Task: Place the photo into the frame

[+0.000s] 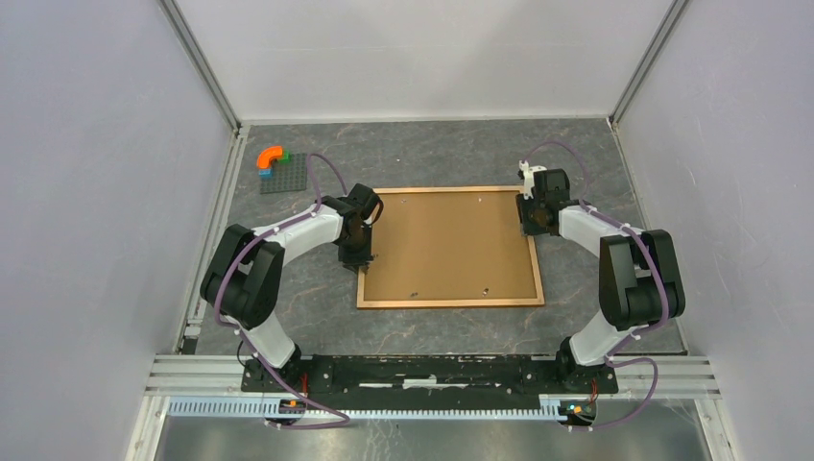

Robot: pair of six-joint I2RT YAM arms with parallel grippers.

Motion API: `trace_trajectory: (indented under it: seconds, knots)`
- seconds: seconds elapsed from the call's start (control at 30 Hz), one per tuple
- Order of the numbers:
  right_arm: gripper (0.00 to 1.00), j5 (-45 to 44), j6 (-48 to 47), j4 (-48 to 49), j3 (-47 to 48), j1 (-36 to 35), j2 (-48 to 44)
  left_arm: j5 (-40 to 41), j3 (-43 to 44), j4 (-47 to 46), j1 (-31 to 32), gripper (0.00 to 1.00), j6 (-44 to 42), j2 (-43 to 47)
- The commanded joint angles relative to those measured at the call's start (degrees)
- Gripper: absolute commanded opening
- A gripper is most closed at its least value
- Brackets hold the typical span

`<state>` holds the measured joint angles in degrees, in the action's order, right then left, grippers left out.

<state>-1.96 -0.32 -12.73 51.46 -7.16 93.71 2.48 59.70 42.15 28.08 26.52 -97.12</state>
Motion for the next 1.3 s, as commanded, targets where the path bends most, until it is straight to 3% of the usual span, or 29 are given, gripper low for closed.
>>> trace_trajectory:
  seconds: [0.0,0.1,0.17,0.33,0.4,0.57,0.67,0.93,1.0,1.1,1.2,1.27]
  knots:
    - [0.35,0.37,0.13,1.25,0.54,-0.41,0.44,4.7,-0.86,4.77,-1.24,0.02,-4.16,-1.11]
    - [0.29,1.7,0.27,1.54,0.16,-0.65,-0.15,3.62,0.74,5.25,-1.93,0.02,-3.67,-1.79]
    - [0.32,1.85,2.02,1.2,0.04,-0.66,-0.99,3.41,2.21,5.86,-2.87,0.02,-3.66,-2.59]
    - [0.6,3.56,5.92,-0.68,-1.94,-0.64,-5.53,4.13,7.77,7.61,-5.72,0.02,-3.82,-6.76]
    - [0.64,6.82,8.36,1.04,-5.89,-0.61,-8.46,4.01,9.24,7.41,-6.39,0.02,-3.21,-9.21]
    - [0.65,19.75,15.72,8.99,-16.65,-1.28,-15.3,5.94,14.36,8.08,-6.59,0.02,-2.62,-14.32]
    - [0.64,21.15,16.92,9.3,-20.48,-3.69,-19.26,8.9,18.99,10.01,-6.65,0.02,-2.53,-16.49]
    - [0.66,23.14,22.6,7.62,-31.66,-9.46,-34.7,6.78,29.81,10.75,-5.48,0.02,-0.25,-21.85]
    - [0.68,19.38,21.94,3.77,-31.69,-9.49,-36.97,9.2,32.2,12.33,-5.37,0.13,-0.02,-21.69]
    - [0.74,13.12,21.07,-1.14,-30.38,-9.46,-39.54,12.5,32.5,13.63,-5.33,0.43,-0.28,-17.08]
    - [0.82,13.21,21.92,-2.2,-29.85,-9.54,-41.78,10.82,28.43,14.34,-5.32,0.75,-0.68,-9.07]
    - [0.89,12.2,21.12,-3.46,-28.74,-9.53,-42.96,7.29,23.2,14.28,-5.09,0.83,0.97,-2.71]
